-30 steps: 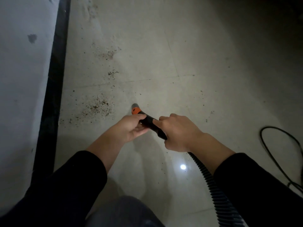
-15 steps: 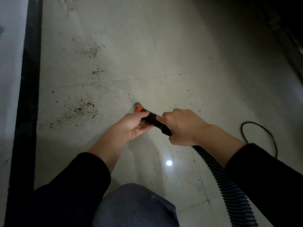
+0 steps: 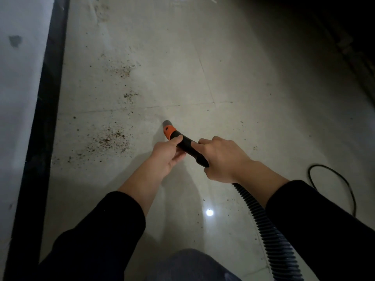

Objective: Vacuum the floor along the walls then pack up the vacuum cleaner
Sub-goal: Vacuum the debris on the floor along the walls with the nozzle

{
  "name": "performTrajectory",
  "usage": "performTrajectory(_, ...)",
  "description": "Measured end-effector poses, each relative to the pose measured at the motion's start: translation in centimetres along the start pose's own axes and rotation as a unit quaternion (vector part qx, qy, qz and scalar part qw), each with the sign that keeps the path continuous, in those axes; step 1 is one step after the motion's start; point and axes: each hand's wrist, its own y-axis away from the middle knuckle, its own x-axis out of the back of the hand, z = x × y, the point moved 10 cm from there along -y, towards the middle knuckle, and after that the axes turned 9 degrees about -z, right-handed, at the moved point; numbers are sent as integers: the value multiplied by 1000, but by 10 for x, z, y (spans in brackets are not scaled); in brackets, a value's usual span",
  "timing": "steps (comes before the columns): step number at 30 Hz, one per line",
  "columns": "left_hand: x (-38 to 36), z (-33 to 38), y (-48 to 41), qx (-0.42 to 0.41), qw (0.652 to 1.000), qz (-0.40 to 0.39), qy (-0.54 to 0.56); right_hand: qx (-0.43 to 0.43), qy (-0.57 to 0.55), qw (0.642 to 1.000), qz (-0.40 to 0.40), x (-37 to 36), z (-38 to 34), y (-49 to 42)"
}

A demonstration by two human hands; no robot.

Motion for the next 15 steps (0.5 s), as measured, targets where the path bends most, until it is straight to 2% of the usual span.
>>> performTrajectory(15, 35, -7, 31, 9, 999, 15, 44, 71, -15, 997, -25, 1, -29, 2)
